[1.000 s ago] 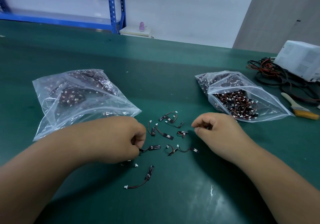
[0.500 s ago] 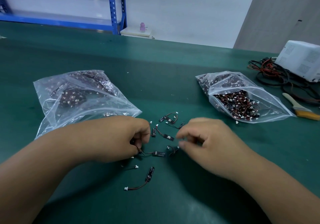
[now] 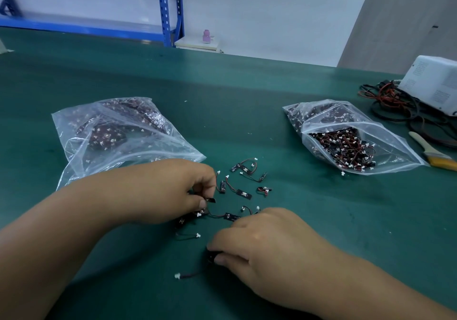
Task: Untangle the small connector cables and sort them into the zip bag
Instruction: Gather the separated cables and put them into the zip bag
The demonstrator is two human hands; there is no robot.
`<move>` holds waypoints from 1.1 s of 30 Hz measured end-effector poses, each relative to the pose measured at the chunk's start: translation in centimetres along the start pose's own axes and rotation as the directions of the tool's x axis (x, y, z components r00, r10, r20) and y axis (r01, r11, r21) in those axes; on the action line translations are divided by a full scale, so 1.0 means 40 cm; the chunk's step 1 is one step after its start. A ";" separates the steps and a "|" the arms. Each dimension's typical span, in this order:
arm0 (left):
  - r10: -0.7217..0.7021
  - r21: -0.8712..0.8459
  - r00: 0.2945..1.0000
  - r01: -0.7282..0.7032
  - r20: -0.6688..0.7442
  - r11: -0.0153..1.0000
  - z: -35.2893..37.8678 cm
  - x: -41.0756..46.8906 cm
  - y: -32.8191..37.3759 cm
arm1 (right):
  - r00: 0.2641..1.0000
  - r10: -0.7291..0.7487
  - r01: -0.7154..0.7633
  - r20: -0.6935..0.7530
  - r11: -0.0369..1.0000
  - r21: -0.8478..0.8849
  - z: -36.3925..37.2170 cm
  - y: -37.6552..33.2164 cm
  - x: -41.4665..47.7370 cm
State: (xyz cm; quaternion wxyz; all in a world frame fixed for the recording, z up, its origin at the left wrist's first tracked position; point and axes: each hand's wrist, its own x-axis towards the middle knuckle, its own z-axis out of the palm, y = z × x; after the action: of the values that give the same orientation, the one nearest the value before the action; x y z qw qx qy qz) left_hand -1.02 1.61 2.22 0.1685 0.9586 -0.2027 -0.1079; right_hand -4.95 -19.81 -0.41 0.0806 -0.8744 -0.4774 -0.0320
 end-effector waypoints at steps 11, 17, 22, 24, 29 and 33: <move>-0.054 0.009 0.998 0.055 -0.026 0.998 -0.014 -0.003 -0.010 | 0.849 0.424 -0.159 -0.317 0.776 0.611 -0.038 0.109 -0.011; -0.142 0.067 0.983 0.135 0.114 0.989 -0.031 -0.020 -0.007 | 0.585 0.754 -0.322 -0.300 0.555 0.767 -0.024 0.195 -0.014; -0.209 0.073 0.967 0.200 0.146 0.977 -0.040 -0.033 0.000 | 0.580 0.773 -0.415 -0.259 0.553 0.722 -0.021 0.212 -0.016; -0.210 0.068 0.964 0.202 0.160 0.977 -0.039 -0.036 0.004 | 0.564 0.784 -0.419 -0.258 0.542 0.729 -0.027 0.222 -0.020; -0.208 0.089 0.964 0.196 0.166 0.977 -0.035 -0.033 0.008 | 0.556 0.793 -0.461 -0.250 0.544 0.701 -0.027 0.242 -0.025; -0.221 0.135 0.959 0.199 0.175 0.971 -0.033 -0.039 0.006 | 0.716 0.671 -0.438 -0.193 0.647 0.624 -0.025 0.243 -0.028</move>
State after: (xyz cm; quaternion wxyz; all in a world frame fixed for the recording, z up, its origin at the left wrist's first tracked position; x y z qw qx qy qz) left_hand -2.14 2.43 3.76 0.0802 0.9683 -0.1204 -0.2035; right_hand 2.63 -26.09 -0.67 0.4250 -0.8929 -0.1395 -0.0518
